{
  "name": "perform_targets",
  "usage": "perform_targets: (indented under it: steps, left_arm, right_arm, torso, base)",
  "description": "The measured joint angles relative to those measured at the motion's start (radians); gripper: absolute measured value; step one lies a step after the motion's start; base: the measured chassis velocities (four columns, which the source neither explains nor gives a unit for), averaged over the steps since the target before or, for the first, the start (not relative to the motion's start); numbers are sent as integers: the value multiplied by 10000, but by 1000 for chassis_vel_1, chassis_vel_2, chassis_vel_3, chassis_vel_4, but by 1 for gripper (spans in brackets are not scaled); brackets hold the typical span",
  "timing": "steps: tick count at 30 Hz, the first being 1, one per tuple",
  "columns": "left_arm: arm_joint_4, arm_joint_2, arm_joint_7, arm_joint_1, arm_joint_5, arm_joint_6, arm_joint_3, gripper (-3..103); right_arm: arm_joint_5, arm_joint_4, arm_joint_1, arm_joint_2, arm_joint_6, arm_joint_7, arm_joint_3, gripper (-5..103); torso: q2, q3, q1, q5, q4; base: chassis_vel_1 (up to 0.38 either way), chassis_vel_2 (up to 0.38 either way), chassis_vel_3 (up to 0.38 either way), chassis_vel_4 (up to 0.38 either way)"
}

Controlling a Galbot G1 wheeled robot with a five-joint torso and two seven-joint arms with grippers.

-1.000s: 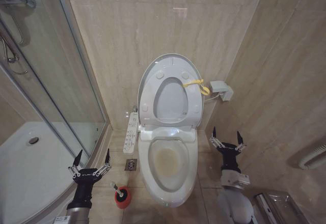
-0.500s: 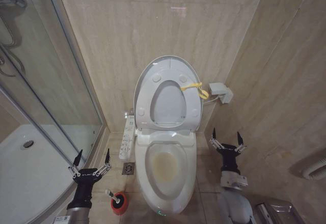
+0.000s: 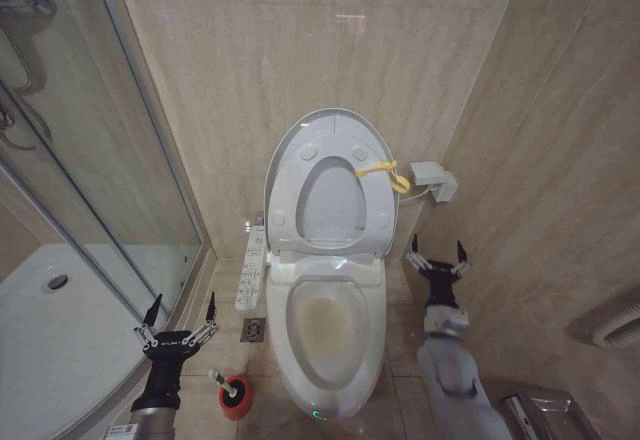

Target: Open the toilet lid, clean the toilet bowl with a toilet brush, close the toilet lid, and flush.

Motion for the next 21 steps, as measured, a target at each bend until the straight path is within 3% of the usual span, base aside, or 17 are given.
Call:
perform_targets:
  steps: [10, 17, 21]
  left_arm:
    - [0, 0, 0, 0, 0, 0, 0, 100]
    - [0, 0, 0, 0, 0, 0, 0, 100]
    - [0, 0, 0, -1, 0, 0, 0, 100]
  right_arm:
    - [-177, -1598, 1701, -393, 165, 45, -47, 100]
    - [-86, -2695, 3007, -1328, 162, 134, -31, 100]
    - [-71, -3097, 3545, -1507, 151, 165, -97, 100]
  torso:
    - [0, 1, 2, 1, 0]
    - [0, 1, 2, 1, -4]
    - [0, 1, 2, 1, -3]
  base:
    - [0, 0, 0, 0]
    - [0, 0, 0, 0]
    - [0, 0, 0, 0]
